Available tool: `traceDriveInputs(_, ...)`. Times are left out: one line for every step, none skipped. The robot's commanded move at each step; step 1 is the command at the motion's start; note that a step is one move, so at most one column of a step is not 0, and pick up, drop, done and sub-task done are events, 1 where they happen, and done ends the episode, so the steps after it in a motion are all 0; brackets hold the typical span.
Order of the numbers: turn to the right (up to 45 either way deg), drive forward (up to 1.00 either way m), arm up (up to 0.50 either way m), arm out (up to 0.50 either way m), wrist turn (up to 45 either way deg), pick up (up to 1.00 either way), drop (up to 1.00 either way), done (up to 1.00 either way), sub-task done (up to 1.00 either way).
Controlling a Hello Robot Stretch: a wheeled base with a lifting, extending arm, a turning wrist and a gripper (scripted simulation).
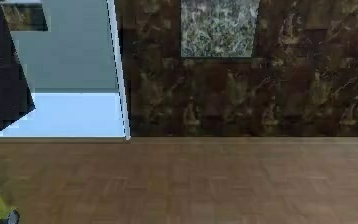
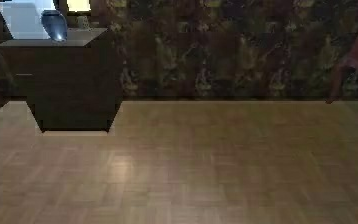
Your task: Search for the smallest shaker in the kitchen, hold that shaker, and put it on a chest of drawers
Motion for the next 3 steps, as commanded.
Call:
traceDriveInputs(-33.0,0.0,0.0,0.0,0.0,0.0,0.0,0.0,0.0)
traceDriveInputs(0.0,1.0,0.0,0.0,0.0,0.0,0.0,0.0,0.0)
traceDriveInputs(0.0,1.0,0.0,0.0,0.0,0.0,0.0,0.0,0.0)
